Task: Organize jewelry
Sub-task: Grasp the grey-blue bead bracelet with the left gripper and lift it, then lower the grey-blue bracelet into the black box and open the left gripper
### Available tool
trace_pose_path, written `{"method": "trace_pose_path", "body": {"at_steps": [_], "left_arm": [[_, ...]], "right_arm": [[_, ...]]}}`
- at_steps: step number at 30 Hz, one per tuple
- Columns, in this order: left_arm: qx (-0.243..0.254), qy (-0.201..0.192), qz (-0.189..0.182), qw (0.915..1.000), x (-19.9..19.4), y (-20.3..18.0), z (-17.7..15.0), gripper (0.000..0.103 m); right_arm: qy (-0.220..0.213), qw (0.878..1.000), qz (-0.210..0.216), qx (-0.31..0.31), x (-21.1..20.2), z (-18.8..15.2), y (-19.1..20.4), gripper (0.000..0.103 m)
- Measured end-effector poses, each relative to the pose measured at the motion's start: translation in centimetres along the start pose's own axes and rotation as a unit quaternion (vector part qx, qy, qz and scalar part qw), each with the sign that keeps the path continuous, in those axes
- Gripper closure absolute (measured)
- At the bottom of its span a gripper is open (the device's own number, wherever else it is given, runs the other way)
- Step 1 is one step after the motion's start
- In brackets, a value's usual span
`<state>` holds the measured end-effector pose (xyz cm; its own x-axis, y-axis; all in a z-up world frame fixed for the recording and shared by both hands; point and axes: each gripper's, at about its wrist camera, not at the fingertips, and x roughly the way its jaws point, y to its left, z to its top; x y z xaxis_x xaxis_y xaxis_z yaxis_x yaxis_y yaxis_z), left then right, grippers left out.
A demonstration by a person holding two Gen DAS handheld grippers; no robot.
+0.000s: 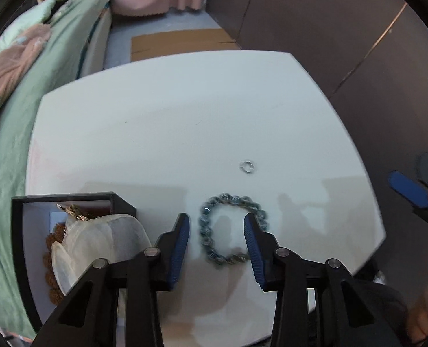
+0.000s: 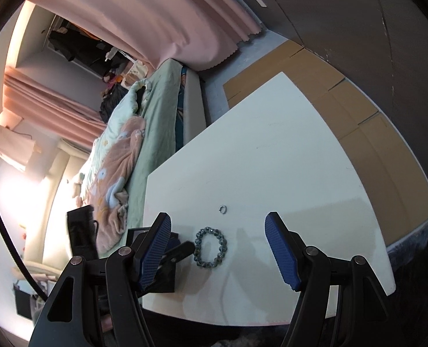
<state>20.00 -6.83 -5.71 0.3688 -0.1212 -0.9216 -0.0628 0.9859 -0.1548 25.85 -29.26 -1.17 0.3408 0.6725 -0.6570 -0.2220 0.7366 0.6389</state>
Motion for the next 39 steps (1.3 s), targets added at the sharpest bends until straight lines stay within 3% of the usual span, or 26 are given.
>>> {"method": "trace_pose_path", "body": {"at_steps": [6,13,16,18,21,24,31,39], "left_arm": [[0.029,0.009,0.046,0.9985,0.9,-1.0,0.3,0.066],[0.052,0.020,0.057,0.9968,1.3,-1.9,0.4,0.066],[0.071,0.058,0.043,0.9949,2.9,-2.6,0.0,0.066],[0.081,0.046,0.046,0.9946,2.8,-2.9,0.0,0.066],[0.050,0.052,0.021,0.9971,2.7,-1.8,0.4,0.067],[0.036,0.052,0.034,0.9974,2.4,-0.5,0.5,0.094],[0.019,0.031,0.009,0.9993,0.9,0.3,0.0,0.094],[0.012,-0.021,0.024,0.9994,-4.7,2.3,0.4,0.094]], "right_arm": [[0.007,1.000,-0.003,-0.006,0.5,0.0,0.3,0.035],[0.017,1.000,-0.006,-0.012,1.1,-0.2,0.7,0.035],[0.020,1.000,-0.008,-0.015,1.3,-0.4,0.9,0.035],[0.022,1.000,-0.008,-0.016,1.4,-0.3,1.1,0.035],[0.024,1.000,-0.010,-0.017,1.5,-0.5,1.1,0.035],[0.025,1.000,-0.012,-0.014,1.3,-0.5,0.8,0.035],[0.026,1.000,-0.015,-0.009,1.2,-0.5,0.4,0.035],[0.033,0.999,-0.021,-0.006,1.8,-0.3,0.3,0.035]]}}
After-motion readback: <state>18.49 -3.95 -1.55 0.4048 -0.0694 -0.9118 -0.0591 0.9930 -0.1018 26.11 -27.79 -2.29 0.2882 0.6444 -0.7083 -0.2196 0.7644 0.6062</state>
